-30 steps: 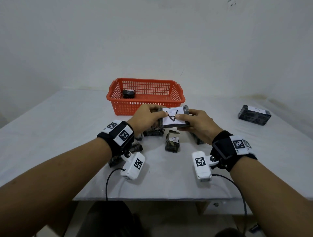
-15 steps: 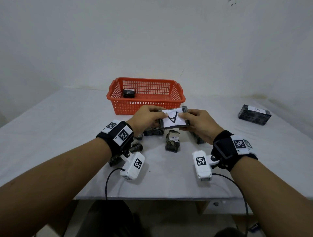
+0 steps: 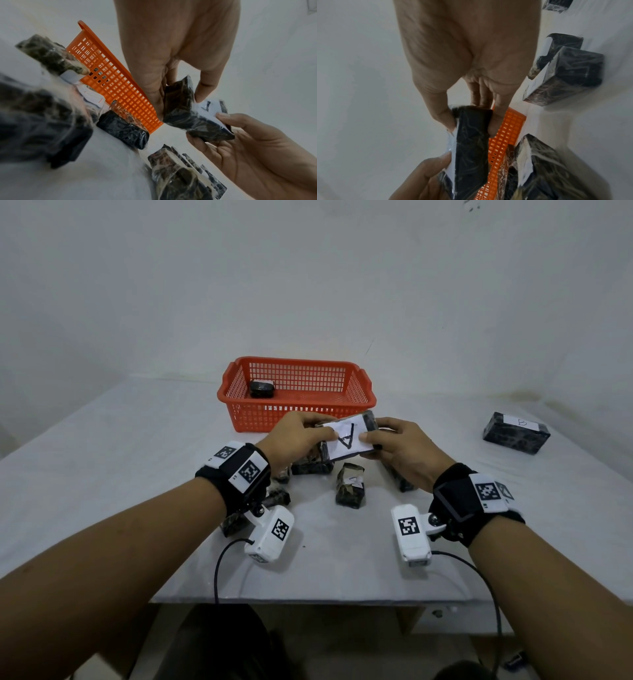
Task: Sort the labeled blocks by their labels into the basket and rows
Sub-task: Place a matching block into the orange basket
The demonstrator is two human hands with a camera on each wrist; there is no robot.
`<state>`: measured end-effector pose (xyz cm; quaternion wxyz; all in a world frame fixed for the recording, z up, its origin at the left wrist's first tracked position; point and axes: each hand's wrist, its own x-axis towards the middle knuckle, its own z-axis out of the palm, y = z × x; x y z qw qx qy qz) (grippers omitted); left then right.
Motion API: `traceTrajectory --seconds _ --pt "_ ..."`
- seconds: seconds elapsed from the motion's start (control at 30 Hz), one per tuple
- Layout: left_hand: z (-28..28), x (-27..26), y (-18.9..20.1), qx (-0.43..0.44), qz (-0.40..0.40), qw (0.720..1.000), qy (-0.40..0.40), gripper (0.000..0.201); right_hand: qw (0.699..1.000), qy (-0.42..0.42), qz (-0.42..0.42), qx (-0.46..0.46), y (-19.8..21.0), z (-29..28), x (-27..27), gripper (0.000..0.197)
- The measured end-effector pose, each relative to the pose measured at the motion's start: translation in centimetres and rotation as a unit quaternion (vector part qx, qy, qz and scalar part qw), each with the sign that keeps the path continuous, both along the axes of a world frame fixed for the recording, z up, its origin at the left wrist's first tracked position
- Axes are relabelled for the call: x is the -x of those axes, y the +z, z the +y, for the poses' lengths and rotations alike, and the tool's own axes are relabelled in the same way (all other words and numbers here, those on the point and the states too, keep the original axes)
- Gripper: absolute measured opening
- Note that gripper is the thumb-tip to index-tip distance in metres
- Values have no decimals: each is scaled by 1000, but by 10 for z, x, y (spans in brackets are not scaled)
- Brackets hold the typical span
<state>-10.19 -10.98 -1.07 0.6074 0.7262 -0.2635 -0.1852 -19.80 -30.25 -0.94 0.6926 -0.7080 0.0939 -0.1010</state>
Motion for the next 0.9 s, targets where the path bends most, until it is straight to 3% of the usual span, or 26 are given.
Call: traceTrajectory --seconds 0.17,0.3,0.4,0.6,0.73,0.9 --pt "0 2 6 -2 -31 999 -17 51 999 -14 -17 24 10 -1 4 38" --pt "1 -2 10 -24 -75 997 3 51 999 34 -37 5 24 0 9 37" --pt "2 -1 13 -27 -69 997 -8 50 998 19 -54 -32 28 -3 9 35" --pt "0 2 10 25 -68 997 -35 48 996 72 29 -44 22 6 15 34" --pt "-3 4 6 40 -74 996 -42 44 994 78 33 -74 16 10 17 30" --pt "-1 6 3 23 -55 995 -75 54 997 64 6 -52 9 7 14 47"
